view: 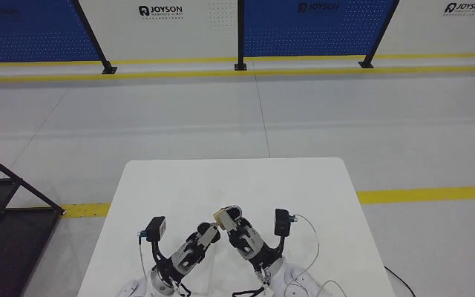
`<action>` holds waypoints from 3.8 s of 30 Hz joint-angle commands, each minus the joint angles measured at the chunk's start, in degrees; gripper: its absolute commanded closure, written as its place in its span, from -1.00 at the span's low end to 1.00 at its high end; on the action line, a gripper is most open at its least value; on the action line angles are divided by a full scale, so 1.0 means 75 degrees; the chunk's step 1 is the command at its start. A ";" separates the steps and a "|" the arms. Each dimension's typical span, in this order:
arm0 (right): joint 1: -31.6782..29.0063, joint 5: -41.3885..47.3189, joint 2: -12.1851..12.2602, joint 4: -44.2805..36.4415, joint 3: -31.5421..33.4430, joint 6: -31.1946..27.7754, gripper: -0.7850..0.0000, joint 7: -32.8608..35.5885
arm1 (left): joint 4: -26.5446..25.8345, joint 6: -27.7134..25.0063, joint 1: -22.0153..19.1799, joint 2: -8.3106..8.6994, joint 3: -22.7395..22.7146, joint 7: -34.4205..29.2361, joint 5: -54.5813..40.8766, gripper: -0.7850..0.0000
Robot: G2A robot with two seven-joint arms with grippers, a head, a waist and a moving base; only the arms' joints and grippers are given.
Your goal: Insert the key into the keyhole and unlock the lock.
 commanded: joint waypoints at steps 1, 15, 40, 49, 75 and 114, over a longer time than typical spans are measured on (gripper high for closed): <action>-0.0002 -0.0008 0.0001 -0.0005 -0.0002 0.0002 1.00 0.0020 | -0.0004 0.0007 0.0010 -0.0008 0.0011 0.0051 0.0059 1.00; -0.0093 0.0016 0.0033 -0.0111 0.0049 -0.0033 0.19 0.0138 | 0.0051 0.0218 -0.0033 -0.0098 -0.0038 0.0812 0.0629 1.00; -0.0210 0.0014 0.0099 -0.0266 0.0130 0.0208 1.00 0.0511 | 0.0247 0.0349 -0.0160 -0.0258 -0.0186 0.2177 0.2539 1.00; -0.0230 0.0109 0.0120 -0.0344 0.0162 0.0346 1.00 0.0677 | 0.0334 0.0704 -0.0202 -0.0347 -0.0206 0.3395 0.4225 1.00; -0.0203 0.0248 0.0152 -0.0386 0.0158 0.0461 1.00 0.0895 | 0.1336 0.4783 -0.0764 -0.0498 0.0351 0.7725 0.9499 1.00; -0.0238 0.0372 0.0214 -0.0488 0.0185 0.0453 1.00 0.0984 | 0.1863 0.5451 -0.1163 -0.0447 0.0485 0.9057 0.9461 -1.00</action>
